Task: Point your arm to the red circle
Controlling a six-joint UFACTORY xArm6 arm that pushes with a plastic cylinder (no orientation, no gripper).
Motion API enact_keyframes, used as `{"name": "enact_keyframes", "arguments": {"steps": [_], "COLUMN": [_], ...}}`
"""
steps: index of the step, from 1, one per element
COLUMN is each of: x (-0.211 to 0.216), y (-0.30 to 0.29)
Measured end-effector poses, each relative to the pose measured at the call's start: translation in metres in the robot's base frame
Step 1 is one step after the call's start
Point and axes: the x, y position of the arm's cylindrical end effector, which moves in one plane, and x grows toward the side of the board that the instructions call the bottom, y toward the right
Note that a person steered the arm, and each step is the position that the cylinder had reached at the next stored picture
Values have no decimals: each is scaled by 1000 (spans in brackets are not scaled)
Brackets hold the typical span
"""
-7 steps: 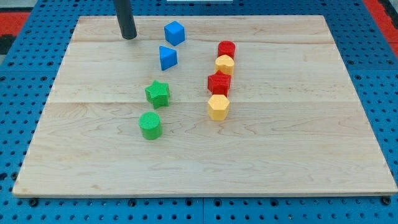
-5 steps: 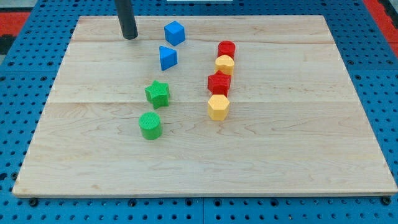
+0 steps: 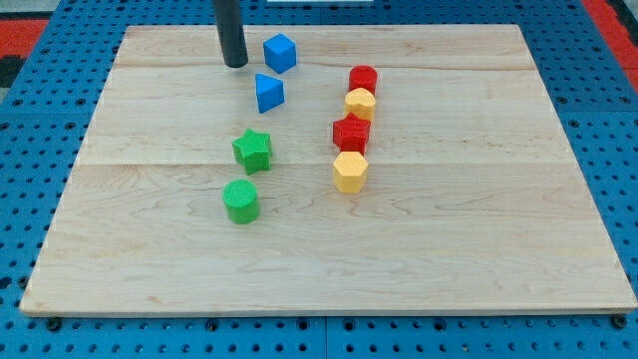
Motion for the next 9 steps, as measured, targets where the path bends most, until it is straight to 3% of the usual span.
{"name": "enact_keyframes", "arguments": {"steps": [7,9], "x": [11,31], "y": [31,80]}}
